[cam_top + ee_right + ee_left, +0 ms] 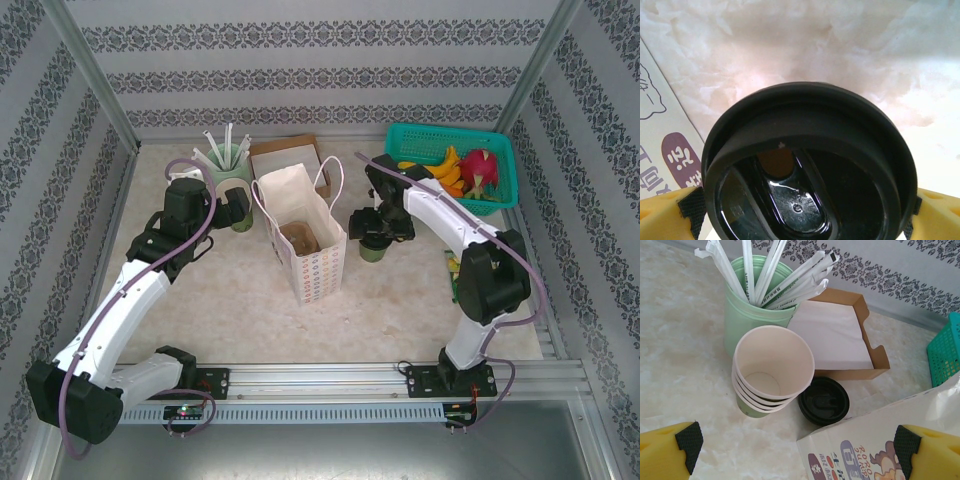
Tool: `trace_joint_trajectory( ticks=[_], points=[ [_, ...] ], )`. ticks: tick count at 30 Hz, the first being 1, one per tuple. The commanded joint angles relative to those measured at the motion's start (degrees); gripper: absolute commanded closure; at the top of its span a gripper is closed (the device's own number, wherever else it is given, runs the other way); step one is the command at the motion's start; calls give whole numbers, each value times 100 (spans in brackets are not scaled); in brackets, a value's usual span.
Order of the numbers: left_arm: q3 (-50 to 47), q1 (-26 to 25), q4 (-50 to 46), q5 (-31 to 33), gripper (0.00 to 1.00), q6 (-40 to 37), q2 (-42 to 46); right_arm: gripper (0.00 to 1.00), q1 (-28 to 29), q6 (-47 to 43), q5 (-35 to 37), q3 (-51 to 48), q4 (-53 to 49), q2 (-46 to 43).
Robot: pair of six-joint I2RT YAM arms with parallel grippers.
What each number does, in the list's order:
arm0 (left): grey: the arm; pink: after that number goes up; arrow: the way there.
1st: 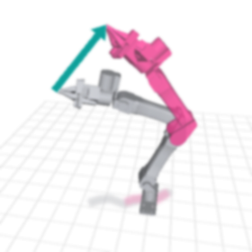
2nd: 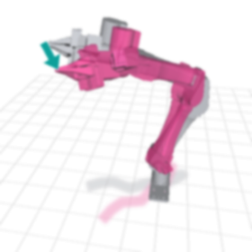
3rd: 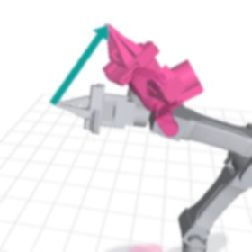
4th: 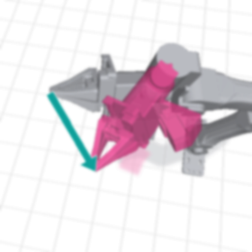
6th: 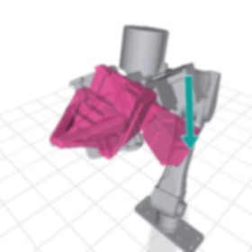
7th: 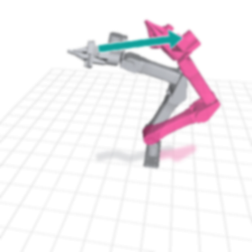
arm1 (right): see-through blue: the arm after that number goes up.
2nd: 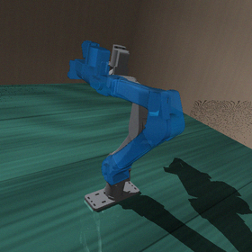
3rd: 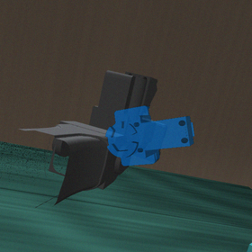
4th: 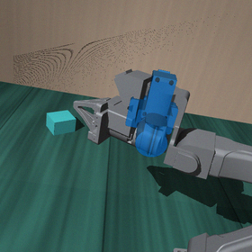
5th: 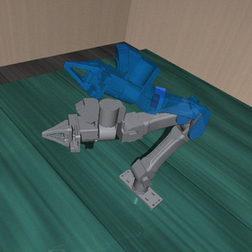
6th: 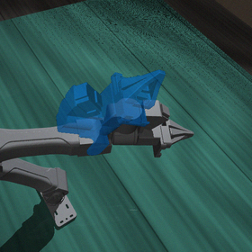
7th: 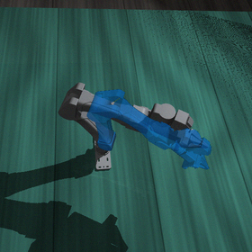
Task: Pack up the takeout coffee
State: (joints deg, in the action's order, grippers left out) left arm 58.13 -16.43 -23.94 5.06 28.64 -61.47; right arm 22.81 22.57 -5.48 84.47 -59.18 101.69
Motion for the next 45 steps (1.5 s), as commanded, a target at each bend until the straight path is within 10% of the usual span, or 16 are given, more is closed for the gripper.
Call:
trace_joint_trajectory(
  ticks=[1,45],
  points=[
    [89,12,13,120,0,-87,13,2,85,-41,272,217,-365,161],
    [26,15,40,136,0,-7,3,11,26,-376,338,989,-1008,915]
  ],
)
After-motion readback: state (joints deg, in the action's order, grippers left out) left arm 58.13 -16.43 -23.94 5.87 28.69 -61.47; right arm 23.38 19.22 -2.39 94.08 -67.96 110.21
